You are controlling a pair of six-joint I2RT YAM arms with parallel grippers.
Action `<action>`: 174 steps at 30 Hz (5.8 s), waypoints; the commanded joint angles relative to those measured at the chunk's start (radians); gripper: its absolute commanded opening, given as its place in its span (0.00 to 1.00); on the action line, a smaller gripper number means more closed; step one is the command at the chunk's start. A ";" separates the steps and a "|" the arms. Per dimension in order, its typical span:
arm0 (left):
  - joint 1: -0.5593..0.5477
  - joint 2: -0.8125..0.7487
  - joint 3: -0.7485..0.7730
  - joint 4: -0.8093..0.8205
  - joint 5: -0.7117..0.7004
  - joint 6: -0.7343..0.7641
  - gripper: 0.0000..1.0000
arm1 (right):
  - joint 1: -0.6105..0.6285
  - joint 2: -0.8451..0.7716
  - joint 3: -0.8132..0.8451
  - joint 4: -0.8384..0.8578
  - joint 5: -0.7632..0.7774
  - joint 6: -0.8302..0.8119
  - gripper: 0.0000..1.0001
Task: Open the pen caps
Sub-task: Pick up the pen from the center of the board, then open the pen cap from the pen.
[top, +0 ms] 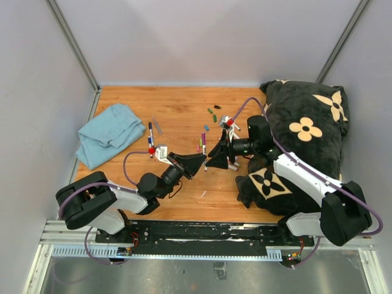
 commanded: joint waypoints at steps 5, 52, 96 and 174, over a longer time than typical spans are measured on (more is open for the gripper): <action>-0.037 0.052 0.078 0.236 -0.035 0.030 0.00 | 0.029 0.020 -0.018 0.090 -0.023 0.112 0.47; 0.072 -0.636 0.180 -0.980 0.149 0.057 0.92 | 0.026 0.089 0.230 -0.595 -0.036 -0.534 0.02; 0.047 -0.295 0.386 -1.046 -0.049 -0.175 0.41 | 0.042 0.133 0.251 -0.595 0.091 -0.500 0.05; 0.046 -0.310 0.313 -0.826 0.018 -0.106 0.00 | 0.047 0.064 0.232 -0.482 0.018 -0.307 0.43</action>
